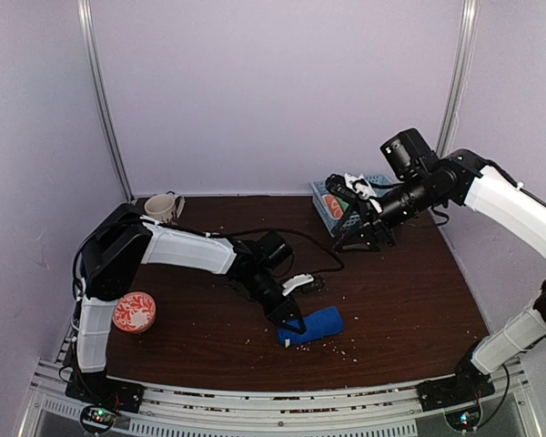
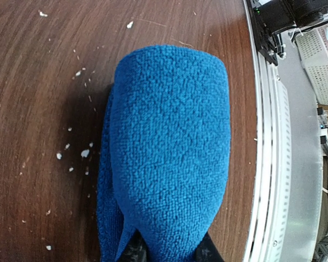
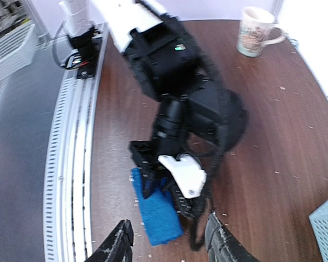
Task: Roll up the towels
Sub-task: Pick up the towel from the center of the board.
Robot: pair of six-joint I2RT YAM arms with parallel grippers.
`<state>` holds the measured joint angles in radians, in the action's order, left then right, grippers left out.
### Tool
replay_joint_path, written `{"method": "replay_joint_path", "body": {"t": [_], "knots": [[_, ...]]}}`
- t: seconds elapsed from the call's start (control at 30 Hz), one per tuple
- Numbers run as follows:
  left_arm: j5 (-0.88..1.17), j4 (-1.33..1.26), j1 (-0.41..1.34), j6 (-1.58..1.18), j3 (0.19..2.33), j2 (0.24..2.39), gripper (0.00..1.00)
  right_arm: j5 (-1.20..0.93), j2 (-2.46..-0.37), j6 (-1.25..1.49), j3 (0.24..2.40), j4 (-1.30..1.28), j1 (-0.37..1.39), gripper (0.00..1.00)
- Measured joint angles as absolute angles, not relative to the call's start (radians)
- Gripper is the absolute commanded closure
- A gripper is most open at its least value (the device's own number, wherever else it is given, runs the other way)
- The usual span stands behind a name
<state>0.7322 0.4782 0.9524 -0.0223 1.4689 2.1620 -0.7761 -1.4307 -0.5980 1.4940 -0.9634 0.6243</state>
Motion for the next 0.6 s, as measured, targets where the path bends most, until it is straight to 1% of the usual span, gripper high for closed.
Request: {"method": "replay_joint_path", "body": {"t": [0.13,0.2,0.37,0.47,0.6], "knots": [[0.764,0.484,0.943,-0.028,1.466,2.167,0.85,-0.700,-1.430,-0.538,1.543,-0.929,0.624,0.53],[0.770,0.487,0.941,-0.029,1.466,2.168,0.85,-0.694,-1.430,-0.520,1.583,-0.926,0.623,0.53],[0.776,0.492,0.941,-0.029,1.466,2.170,0.86,-0.782,-1.430,-0.493,1.715,-0.952,0.632,0.53],[0.781,0.492,0.939,-0.029,1.466,2.172,0.86,-0.805,-1.424,-0.522,1.725,-0.976,0.702,0.53],[0.788,0.492,0.936,-0.030,1.465,2.173,0.86,-0.722,-1.433,-0.572,1.662,-1.005,0.852,0.55]]}}
